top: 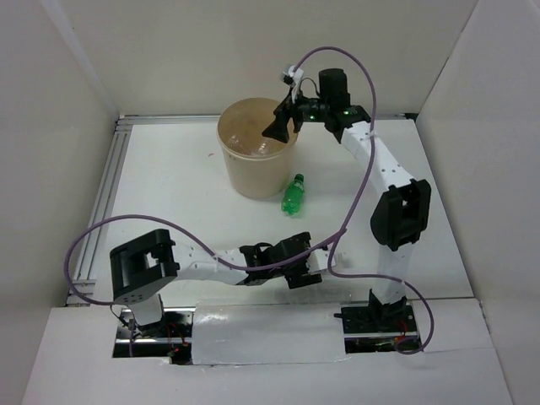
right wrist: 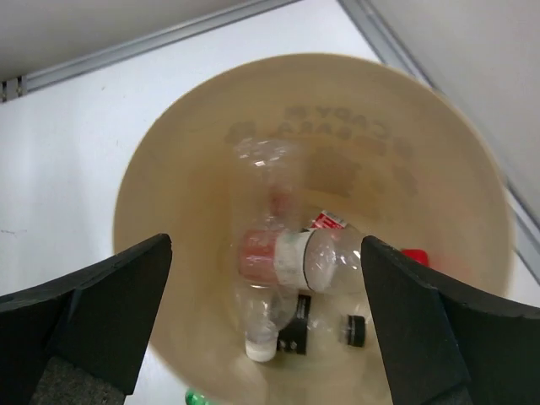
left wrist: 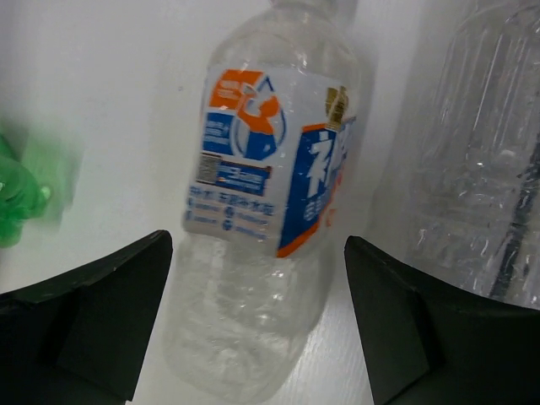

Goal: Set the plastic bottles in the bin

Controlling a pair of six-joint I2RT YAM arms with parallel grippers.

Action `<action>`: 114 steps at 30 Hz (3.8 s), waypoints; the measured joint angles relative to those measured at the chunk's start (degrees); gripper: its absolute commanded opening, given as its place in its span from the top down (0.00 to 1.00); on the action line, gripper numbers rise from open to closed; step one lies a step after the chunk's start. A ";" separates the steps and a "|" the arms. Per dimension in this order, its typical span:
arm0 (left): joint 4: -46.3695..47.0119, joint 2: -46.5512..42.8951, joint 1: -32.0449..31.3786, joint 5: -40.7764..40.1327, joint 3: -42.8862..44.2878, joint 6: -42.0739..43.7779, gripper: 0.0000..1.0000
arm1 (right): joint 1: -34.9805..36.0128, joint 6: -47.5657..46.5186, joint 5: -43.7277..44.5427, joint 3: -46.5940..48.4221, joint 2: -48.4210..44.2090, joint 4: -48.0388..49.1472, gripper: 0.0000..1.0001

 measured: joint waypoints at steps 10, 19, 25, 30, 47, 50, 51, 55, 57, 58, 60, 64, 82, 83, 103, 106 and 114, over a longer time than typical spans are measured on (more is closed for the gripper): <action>0.52 6.80 0.90 0.83 5.38 1.22 0.98 | -22.67 3.98 -5.05 -12.81 -19.91 0.76 0.12; -2.75 -6.84 5.75 -3.17 4.15 -2.03 1.00 | -44.26 -4.81 -11.17 -29.33 -33.44 -7.28 0.65; 0.46 -16.61 15.69 -4.00 12.04 -4.17 1.00 | -48.33 -24.96 -14.71 -38.12 -34.51 -24.30 0.42; 5.35 -13.40 26.40 -6.19 21.77 -7.82 0.96 | -39.56 -48.04 -15.06 -39.36 -32.85 -41.99 0.27; -2.67 3.02 38.07 -14.49 33.90 -11.47 0.01 | 3.82 -49.51 -1.88 -55.95 -43.04 -41.13 0.06; -4.02 -0.35 37.94 -13.90 31.06 -11.85 0.01 | 7.13 -48.72 0.24 -57.86 -42.42 -40.00 0.06; -4.28 -2.47 37.73 -13.66 29.24 -11.76 0.01 | 8.57 -48.41 1.31 -59.12 -42.27 -39.91 0.06; -5.44 -13.84 34.77 -13.40 21.59 -10.71 0.01 | 14.51 -47.04 3.74 -61.75 -41.77 -38.32 0.06; -6.14 -21.38 31.98 -13.31 17.07 -10.75 0.01 | 17.70 -45.53 5.68 -63.01 -41.03 -37.07 0.06; -6.62 -25.44 30.14 -13.35 14.88 -10.95 0.01 | 19.50 -44.06 7.06 -63.69 -40.52 -35.56 0.06; -7.08 -32.41 27.41 -13.66 10.32 -11.65 0.01 | 22.38 -41.18 9.62 -65.05 -39.80 -32.46 0.06; -10.36 -44.46 23.21 -16.20 1.20 -14.82 0.01 | 27.39 -33.35 17.55 -68.98 -37.99 -23.37 0.07; -17.35 -49.77 10.54 -19.30 -13.18 -26.53 0.01 | 4.72 -26.58 21.68 -51.56 -48.30 -15.54 0.83; -17.18 -49.31 10.36 -18.91 -14.05 -27.34 0.01 | 1.70 -26.21 20.24 -48.35 -49.37 -14.62 0.83; -15.15 -52.11 7.43 -16.61 -24.15 -40.74 0.01 | 3.17 -5.90 4.31 -5.77 -10.45 16.24 0.52; -15.56 -53.27 6.97 -17.27 -24.65 -42.07 0.01 | 4.61 -5.46 4.39 -1.68 -5.86 15.82 0.15; -17.53 -54.84 6.58 -18.45 -25.11 -43.82 0.01 | 1.05 -5.42 2.89 1.79 -2.73 12.57 0.08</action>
